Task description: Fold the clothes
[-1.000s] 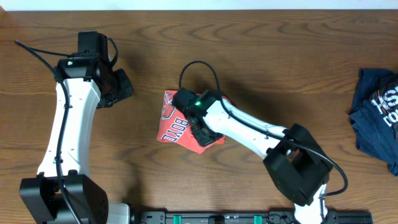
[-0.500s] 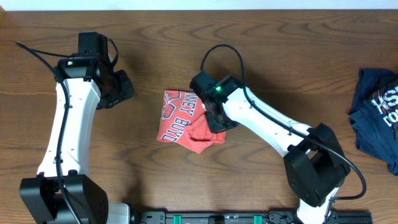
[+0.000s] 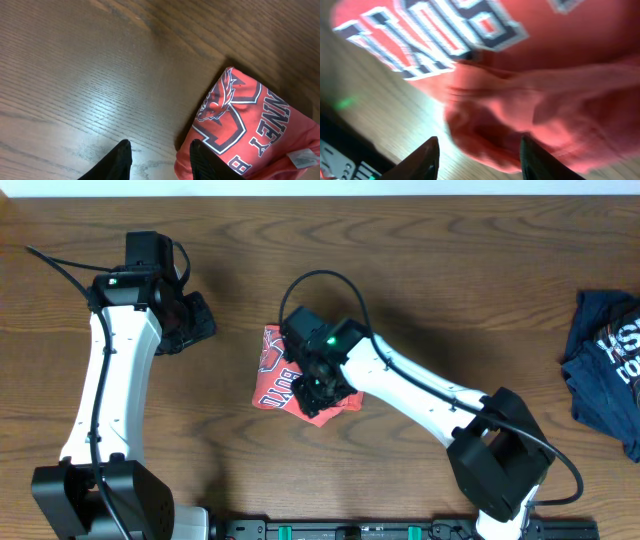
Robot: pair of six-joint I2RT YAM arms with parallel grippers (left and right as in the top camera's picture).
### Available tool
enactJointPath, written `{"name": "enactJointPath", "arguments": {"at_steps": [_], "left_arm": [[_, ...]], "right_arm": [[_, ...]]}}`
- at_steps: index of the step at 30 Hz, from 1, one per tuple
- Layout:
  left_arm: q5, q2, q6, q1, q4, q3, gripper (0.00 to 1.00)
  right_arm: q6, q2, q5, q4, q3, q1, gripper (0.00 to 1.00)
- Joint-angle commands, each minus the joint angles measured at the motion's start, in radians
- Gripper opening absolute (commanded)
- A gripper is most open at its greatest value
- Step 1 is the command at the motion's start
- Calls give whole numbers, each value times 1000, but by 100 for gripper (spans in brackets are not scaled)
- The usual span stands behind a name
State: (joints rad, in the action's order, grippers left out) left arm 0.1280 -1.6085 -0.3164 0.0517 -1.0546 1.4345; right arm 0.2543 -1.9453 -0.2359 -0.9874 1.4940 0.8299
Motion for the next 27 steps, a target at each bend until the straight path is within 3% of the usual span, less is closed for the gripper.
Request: {"name": "enactJointPath", "arguments": {"at_steps": [1, 5, 7, 10, 11, 15, 22, 27], "left_arm": [[2, -6, 5, 4, -3, -9, 40], [2, -6, 5, 4, -3, -9, 41], [2, -6, 5, 4, -3, -9, 41], [2, -6, 5, 4, -3, -9, 40], [2, -6, 5, 4, -3, -9, 41], [2, -6, 5, 4, -4, -9, 41], [2, -6, 5, 4, -4, -9, 41], [2, -6, 5, 4, -4, -9, 41]], "right_arm": [[-27, 20, 3, 22, -2, 35, 52], [-29, 5, 50, 35, -3, 59, 56], [-35, -4, 55, 35, -3, 66, 50], [-33, -21, 77, 30, -3, 66, 4], [-31, -29, 88, 26, -3, 64, 1], [3, -45, 175, -11, -4, 55, 1], [279, -42, 514, -190, -3, -15, 1], [336, -40, 565, -232, -3, -109, 1]]}}
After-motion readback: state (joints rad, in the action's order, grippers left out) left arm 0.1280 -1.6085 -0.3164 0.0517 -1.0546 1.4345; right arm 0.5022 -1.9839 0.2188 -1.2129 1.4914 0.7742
